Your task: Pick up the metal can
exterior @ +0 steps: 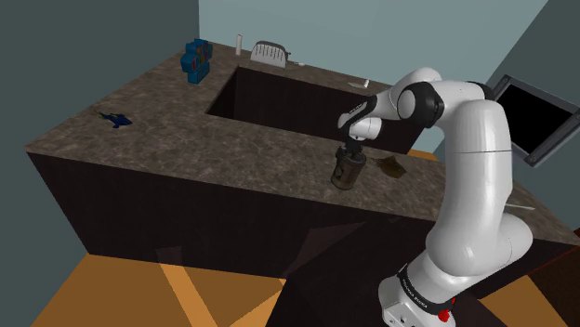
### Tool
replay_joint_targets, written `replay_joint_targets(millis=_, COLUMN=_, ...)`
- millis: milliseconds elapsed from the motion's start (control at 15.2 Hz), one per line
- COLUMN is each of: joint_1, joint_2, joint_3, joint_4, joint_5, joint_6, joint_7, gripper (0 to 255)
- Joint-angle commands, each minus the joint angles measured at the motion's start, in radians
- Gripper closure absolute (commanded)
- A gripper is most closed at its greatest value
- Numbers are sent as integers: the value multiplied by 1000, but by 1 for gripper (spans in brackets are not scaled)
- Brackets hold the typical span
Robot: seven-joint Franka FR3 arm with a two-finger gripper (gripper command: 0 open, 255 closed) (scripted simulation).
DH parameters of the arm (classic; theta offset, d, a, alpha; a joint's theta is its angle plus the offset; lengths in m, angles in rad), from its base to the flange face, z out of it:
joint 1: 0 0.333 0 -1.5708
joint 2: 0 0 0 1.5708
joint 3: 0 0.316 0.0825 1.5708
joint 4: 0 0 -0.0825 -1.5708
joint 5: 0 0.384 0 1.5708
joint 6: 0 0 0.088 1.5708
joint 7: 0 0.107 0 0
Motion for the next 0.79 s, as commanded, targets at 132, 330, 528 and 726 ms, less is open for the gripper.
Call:
replay_joint_targets(millis=132, joint_1=-2, joint_2=7, joint_3=1, joint_4=5, joint_5=1, joint_6=2, joint_7=-1, gripper=255)
replay_joint_targets(millis=330, joint_1=-2, joint_2=7, joint_3=1, joint_4=5, joint_5=1, joint_6=2, joint_7=-1, gripper=255)
replay_joint_targets(millis=528, joint_1=-1, joint_2=7, joint_3=2, joint_4=5, joint_5=1, joint_6=2, joint_7=0, gripper=255)
replay_joint_targets(millis=726, joint_1=3, joint_2=-15, joint_3=-5, joint_4=0, joint_5=-5, joint_6=-14, joint_7=3, gripper=255)
